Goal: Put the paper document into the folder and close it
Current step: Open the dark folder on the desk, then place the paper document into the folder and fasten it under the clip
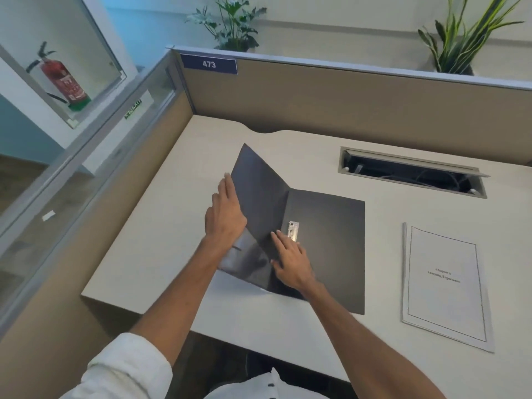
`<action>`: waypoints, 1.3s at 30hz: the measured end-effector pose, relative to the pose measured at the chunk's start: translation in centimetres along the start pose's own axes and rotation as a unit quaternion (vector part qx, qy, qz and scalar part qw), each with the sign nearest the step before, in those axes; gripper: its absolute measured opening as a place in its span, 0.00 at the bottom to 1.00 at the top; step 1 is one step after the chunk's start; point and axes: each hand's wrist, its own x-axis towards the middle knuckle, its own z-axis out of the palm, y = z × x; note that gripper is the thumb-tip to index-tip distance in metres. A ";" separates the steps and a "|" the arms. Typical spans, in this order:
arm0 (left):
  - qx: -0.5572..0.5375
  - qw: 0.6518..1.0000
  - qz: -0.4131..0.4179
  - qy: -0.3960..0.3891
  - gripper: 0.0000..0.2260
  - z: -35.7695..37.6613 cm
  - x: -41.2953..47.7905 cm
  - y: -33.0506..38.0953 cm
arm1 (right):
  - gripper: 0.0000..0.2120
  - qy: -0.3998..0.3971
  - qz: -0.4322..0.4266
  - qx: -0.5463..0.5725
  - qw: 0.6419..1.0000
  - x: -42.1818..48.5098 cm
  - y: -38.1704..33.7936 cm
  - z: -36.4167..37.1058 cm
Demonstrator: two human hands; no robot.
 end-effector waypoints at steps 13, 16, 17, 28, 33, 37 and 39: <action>-0.009 0.993 -0.029 -0.111 0.35 5.8 1.0 -5.7 | 0.35 0.001 0.009 -0.086 0.996 0.2 0.2 3.6; -0.018 0.990 -0.033 -0.133 0.35 7.1 1.2 -6.4 | 0.34 0.003 0.007 -0.094 0.996 0.1 0.4 3.7; -0.017 0.990 -0.033 -0.138 0.35 7.5 1.2 -6.5 | 0.34 0.003 0.006 -0.097 0.995 0.1 0.4 3.7; -0.035 0.979 0.126 -0.154 0.35 8.9 0.7 -0.4 | 0.33 0.030 0.048 -0.048 0.997 -1.4 5.1 0.0; -0.041 0.944 0.217 -0.244 0.40 10.1 -0.3 3.4 | 0.37 0.028 0.098 -0.056 0.993 -2.3 8.8 -2.6; -0.022 0.937 0.212 -0.277 0.43 10.9 -0.4 4.9 | 0.40 -0.003 0.119 -0.042 0.992 -2.1 10.4 -3.7; -0.019 0.936 0.206 -0.287 0.44 11.2 -0.5 5.1 | 0.40 -0.022 0.123 -0.032 0.992 -2.0 10.7 -3.6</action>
